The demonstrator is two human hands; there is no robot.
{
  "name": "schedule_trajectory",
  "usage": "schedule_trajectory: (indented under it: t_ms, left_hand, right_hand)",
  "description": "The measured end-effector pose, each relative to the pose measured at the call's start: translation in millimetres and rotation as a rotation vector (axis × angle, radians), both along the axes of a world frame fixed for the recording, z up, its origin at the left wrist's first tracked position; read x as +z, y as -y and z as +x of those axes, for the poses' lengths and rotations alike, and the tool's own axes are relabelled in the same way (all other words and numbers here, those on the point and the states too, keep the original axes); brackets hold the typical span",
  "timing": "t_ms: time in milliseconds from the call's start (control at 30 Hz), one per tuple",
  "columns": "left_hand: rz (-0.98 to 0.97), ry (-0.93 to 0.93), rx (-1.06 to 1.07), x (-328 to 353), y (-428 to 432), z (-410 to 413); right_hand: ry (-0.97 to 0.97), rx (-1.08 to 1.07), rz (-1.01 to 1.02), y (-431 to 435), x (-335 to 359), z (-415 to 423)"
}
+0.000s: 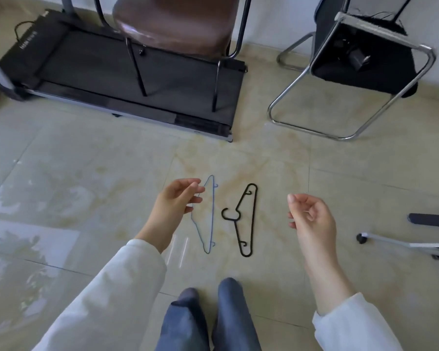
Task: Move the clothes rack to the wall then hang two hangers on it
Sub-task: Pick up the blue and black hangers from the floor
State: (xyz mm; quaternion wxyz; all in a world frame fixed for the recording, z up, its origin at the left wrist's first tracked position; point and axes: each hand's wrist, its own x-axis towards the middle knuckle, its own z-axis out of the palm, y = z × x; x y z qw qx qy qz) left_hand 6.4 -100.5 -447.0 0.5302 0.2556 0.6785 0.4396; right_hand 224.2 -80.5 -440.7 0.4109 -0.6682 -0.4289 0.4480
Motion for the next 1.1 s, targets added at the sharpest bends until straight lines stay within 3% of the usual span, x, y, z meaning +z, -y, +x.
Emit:
schedule_trajectory:
  t_ms: [233, 633, 867, 1100]
  left_hand:
    - [-0.080, -0.059, 0.064, -189, -43, -5]
    - [-0.251, -0.099, 0.128, -474, -71, -39]
    - [-0.399, -0.188, 0.064, -587, -81, -61]
    - [-0.506, -0.345, -0.025, -647, -74, -63]
  right_hand:
    - [0.072, 0.052, -0.060, -51, -191, 6]
    - [0.150, 0.053, -0.348, -78, -489, 25]
    - [0.212, 0.089, -0.443, -94, -595, 14]
    - [0.364, 0.162, -0.469, -86, -638, 5]
